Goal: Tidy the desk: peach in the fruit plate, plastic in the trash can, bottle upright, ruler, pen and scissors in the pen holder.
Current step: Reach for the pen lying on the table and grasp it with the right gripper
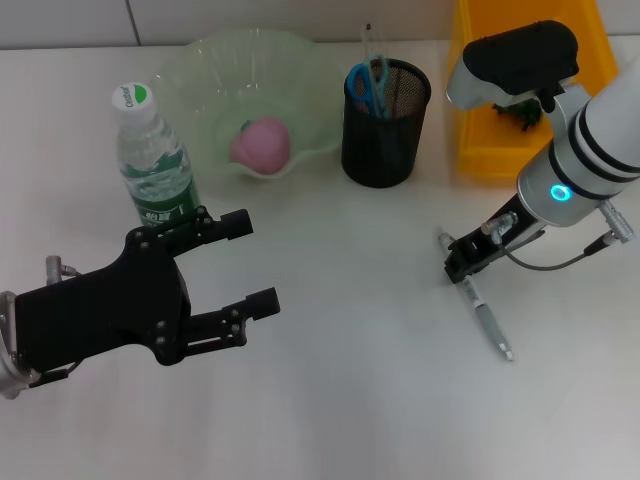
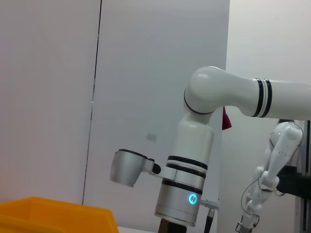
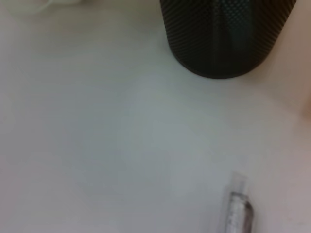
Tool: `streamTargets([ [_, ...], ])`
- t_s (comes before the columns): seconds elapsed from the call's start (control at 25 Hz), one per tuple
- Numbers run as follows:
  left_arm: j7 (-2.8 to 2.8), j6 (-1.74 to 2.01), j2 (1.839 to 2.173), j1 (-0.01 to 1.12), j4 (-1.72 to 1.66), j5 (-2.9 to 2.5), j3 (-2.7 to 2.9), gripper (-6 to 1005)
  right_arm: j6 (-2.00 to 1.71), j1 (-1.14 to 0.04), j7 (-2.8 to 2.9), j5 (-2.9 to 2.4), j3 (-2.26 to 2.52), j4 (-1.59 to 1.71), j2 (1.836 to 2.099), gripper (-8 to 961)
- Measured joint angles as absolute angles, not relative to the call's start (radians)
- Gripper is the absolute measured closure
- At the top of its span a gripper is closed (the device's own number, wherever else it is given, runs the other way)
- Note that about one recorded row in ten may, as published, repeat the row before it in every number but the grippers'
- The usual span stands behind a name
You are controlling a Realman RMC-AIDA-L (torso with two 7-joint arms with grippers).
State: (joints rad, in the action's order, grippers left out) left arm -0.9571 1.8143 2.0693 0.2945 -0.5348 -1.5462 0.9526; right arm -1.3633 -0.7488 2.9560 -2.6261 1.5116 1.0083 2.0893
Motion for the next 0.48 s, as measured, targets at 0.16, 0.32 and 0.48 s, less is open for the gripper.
streamTargets([
  [0.16,-0.957,1.815,2.069,0.294,-0.535,-1.546,0.953,191,-1.363,-0.749,2.956,-2.626,1.519,1.008,2.089,688],
  [0.32,-0.957,1.814,2.069,0.294,-0.536,-1.546,0.953,191,-1.364,-0.744,2.951,-2.627,1.527,1.018,2.089,746],
  [0.48,-0.957,1.815,2.069,0.295,-0.537,-1.546,0.952,191,-1.364,-0.720,2.944,-2.623,1.536,1.066,2.089,800],
])
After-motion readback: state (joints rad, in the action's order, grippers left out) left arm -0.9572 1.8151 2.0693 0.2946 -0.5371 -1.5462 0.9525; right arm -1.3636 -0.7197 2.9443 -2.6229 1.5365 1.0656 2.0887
